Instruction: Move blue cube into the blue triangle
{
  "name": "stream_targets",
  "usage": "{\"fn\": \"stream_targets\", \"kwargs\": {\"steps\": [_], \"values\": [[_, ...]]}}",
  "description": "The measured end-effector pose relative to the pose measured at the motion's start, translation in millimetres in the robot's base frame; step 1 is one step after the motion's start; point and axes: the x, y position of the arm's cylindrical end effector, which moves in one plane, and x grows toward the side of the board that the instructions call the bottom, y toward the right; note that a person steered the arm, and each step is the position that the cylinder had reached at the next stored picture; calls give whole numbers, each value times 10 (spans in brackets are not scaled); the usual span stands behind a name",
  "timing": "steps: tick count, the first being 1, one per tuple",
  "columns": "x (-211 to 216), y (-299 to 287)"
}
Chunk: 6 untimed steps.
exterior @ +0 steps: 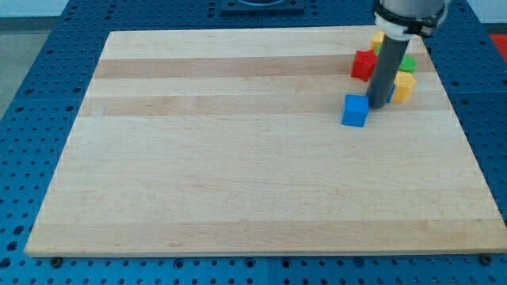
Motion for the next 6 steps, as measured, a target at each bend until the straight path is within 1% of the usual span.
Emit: {"fn": "stream_targets", "kwargs": {"steps": [1, 2, 3, 4, 5, 6], "values": [[66, 0], [586, 207], [997, 328], [956, -90], [955, -286], [955, -310]]}}
